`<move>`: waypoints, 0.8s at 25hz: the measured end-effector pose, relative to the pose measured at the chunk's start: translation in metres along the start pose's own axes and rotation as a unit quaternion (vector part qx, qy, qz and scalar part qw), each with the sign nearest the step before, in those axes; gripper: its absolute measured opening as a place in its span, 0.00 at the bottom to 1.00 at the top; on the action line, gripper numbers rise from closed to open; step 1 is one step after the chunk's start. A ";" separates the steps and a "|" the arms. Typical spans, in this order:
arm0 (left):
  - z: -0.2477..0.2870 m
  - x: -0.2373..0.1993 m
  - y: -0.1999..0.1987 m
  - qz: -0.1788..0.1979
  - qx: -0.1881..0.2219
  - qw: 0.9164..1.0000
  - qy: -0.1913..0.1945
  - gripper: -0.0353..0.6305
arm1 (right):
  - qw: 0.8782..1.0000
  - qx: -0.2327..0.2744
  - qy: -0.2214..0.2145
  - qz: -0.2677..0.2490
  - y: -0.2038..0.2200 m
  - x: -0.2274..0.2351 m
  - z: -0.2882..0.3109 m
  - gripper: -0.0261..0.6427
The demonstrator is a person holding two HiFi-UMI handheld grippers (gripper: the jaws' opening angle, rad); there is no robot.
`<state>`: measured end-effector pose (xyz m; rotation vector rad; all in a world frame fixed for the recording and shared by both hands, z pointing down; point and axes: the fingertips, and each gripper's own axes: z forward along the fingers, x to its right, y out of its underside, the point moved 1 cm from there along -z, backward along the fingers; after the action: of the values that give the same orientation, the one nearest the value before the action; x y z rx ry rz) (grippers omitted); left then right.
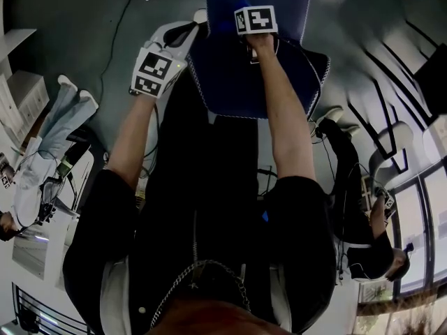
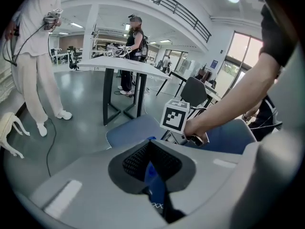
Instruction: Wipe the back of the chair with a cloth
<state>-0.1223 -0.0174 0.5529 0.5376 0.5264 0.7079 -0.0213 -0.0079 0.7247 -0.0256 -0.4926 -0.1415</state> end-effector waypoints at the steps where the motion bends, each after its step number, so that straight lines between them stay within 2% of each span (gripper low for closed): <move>1: -0.001 -0.001 0.001 -0.002 -0.001 1.000 -0.001 0.07 | 1.000 -0.002 -0.006 -0.006 0.000 -0.010 0.005 0.18; 12: -0.009 -0.010 0.021 -0.009 -0.017 1.000 0.001 0.07 | 0.997 -0.055 -0.026 -0.040 0.038 -0.057 0.058 0.19; 15: -0.010 -0.015 0.025 -0.012 -0.011 1.000 0.003 0.07 | 0.993 -0.088 -0.011 -0.073 0.050 -0.058 0.069 0.19; 20: -0.017 -0.020 0.032 -0.011 -0.014 1.000 0.000 0.07 | 0.979 -0.137 0.010 -0.150 0.064 -0.065 0.077 0.19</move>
<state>-0.1600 -0.0064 0.5657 0.5056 0.5207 0.6930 -0.1050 0.0684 0.7629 -0.2202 -0.4522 -0.5039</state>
